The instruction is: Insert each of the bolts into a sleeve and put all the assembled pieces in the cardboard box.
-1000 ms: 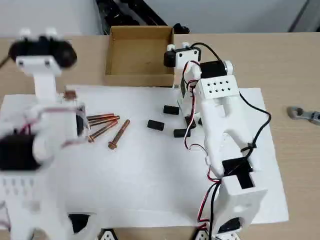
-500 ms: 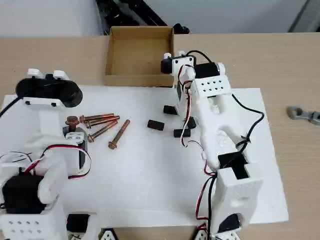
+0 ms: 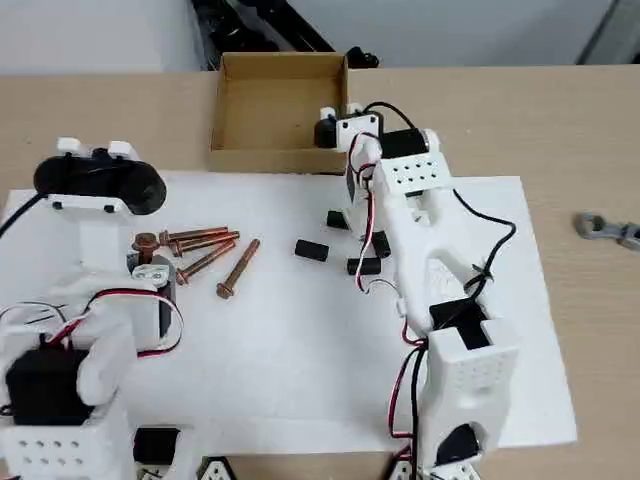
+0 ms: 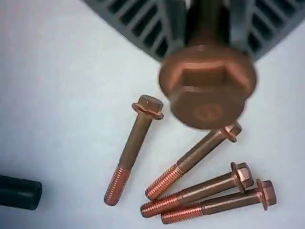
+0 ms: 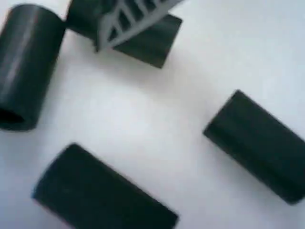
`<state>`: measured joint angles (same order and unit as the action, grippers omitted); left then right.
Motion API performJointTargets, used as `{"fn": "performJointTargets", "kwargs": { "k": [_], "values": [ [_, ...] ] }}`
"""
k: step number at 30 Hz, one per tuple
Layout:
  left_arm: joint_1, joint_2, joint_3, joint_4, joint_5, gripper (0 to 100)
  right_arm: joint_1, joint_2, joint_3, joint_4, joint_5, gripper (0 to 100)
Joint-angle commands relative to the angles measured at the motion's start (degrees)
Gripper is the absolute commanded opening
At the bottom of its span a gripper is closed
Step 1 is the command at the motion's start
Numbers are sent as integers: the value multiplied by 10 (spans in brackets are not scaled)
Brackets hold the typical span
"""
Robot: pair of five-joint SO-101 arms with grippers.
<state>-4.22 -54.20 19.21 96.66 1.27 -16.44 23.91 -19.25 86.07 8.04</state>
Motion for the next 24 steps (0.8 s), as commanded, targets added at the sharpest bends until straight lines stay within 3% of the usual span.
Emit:
{"fn": "performJointTargets", "kwargs": {
  "k": [1,13,24],
  "values": [
    [2,-9,-4,-18,-6,5,-6,0,-23,-18,-21,277],
    [2,-9,-3,-18,-6,5,-7,44,-24,-2,-40,277],
    [2,-9,-3,-16,-6,5,-6,44,97,-135,-40,277]
  ]
}}
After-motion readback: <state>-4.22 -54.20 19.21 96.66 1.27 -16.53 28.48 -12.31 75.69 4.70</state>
